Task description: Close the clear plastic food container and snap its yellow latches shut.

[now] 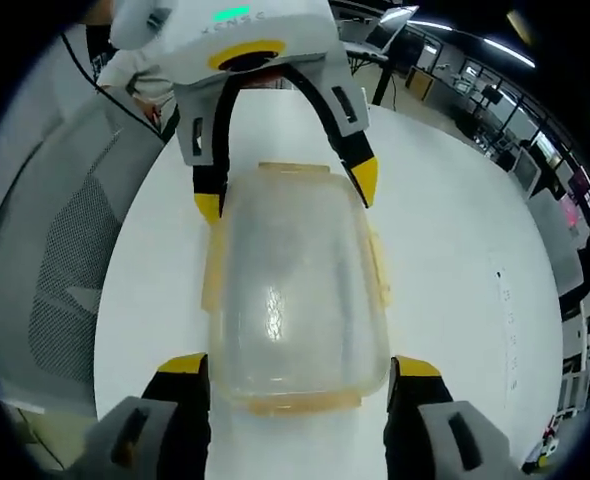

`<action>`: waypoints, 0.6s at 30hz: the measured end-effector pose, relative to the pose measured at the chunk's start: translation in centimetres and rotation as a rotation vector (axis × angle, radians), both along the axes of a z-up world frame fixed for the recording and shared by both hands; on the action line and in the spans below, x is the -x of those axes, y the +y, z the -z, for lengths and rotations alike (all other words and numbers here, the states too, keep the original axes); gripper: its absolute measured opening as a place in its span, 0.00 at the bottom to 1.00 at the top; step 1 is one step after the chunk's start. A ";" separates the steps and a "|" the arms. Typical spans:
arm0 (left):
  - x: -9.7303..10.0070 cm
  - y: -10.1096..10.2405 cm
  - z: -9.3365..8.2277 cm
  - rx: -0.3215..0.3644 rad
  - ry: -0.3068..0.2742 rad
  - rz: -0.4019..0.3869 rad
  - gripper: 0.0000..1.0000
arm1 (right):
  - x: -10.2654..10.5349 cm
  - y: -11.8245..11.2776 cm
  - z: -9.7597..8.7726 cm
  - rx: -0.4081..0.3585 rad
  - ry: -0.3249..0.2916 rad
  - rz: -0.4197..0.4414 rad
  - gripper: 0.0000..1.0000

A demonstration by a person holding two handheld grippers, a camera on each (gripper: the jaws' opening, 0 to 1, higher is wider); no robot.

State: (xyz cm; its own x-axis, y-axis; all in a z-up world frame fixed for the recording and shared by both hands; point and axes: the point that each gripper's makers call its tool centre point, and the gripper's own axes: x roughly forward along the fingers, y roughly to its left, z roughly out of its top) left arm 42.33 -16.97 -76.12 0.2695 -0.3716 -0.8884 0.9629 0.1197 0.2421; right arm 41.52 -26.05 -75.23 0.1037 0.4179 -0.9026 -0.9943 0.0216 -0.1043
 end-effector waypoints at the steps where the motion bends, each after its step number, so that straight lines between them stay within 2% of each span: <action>1: 0.0 0.0 0.0 0.002 0.000 0.001 0.75 | 0.0 0.0 0.0 -0.001 0.001 0.001 0.70; 10: 0.3 0.2 0.0 0.013 -0.003 0.027 0.75 | 0.7 0.2 0.1 -0.014 -0.003 0.040 0.70; 18: 0.5 0.5 0.0 0.021 -0.003 0.040 0.75 | 1.0 0.6 0.2 0.005 -0.010 0.060 0.70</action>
State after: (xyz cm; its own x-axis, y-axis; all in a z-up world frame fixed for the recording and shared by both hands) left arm 41.84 -16.51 -76.12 0.2569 -0.4010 -0.8793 0.9662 0.0861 0.2431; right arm 40.54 -25.41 -75.47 0.1378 0.4066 -0.9032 -0.9901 0.0802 -0.1149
